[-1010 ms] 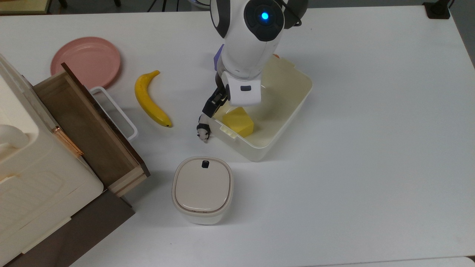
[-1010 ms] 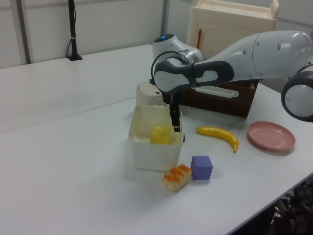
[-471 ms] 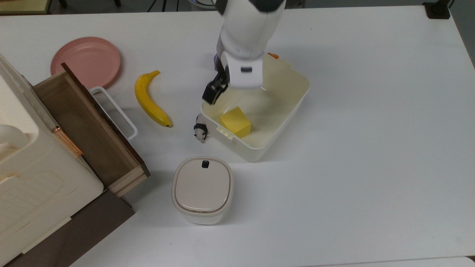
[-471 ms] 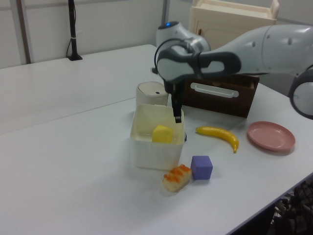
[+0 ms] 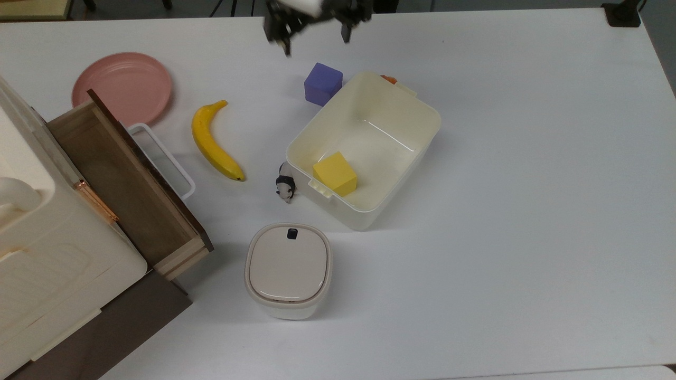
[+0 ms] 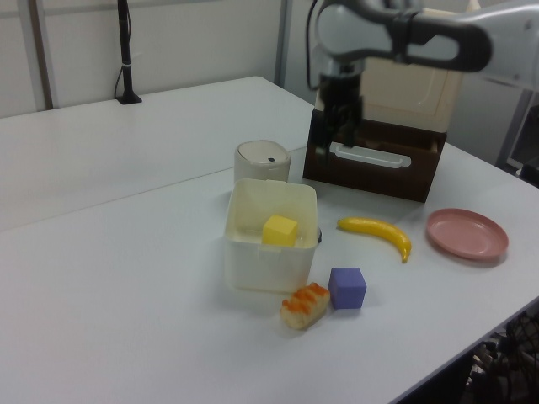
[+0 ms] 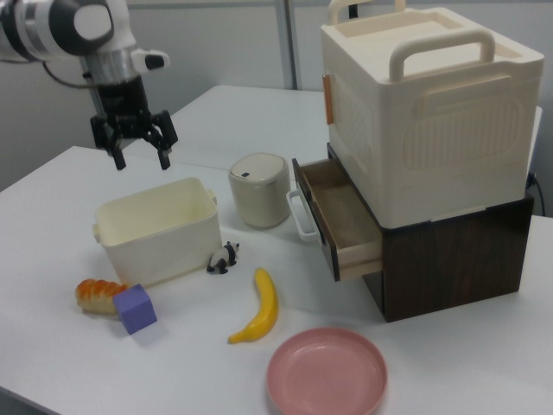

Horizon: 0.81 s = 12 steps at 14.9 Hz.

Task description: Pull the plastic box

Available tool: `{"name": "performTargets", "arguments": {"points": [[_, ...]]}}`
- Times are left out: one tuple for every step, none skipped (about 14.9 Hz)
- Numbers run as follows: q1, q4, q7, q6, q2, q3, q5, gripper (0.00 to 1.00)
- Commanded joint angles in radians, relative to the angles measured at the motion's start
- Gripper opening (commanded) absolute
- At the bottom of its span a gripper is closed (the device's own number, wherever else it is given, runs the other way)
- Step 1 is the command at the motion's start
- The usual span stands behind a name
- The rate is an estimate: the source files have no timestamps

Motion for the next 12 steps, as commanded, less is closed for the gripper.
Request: {"name": "performTargets", "arguments": {"points": [[-0.057, -0.016, 0.180, -0.003, -0.060, -0.009, 0.021, 1.00], [-0.079, -0.015, 0.199, 0.001, -0.063, -0.008, 0.021, 1.00], [-0.093, -0.012, 0.205, 0.007, -0.063, -0.008, 0.023, 1.00], [-0.096, -0.004, 0.205, 0.019, -0.060, -0.008, 0.026, 1.00], [-0.096, -0.003, 0.205, 0.037, -0.055, -0.008, 0.036, 1.00], [-0.097, -0.004, 0.205, 0.054, -0.054, -0.009, 0.052, 1.00], [-0.100, -0.006, 0.203, 0.062, -0.054, -0.009, 0.069, 1.00], [-0.111, -0.004, 0.203, 0.062, -0.051, -0.008, 0.082, 1.00], [-0.111, -0.006, 0.205, 0.062, -0.051, -0.008, 0.082, 1.00], [-0.113, -0.004, 0.205, 0.062, -0.049, -0.006, 0.082, 1.00], [-0.113, -0.004, 0.205, 0.060, -0.049, -0.008, 0.084, 1.00], [-0.113, -0.006, 0.205, 0.060, -0.051, -0.008, 0.084, 1.00]]}}
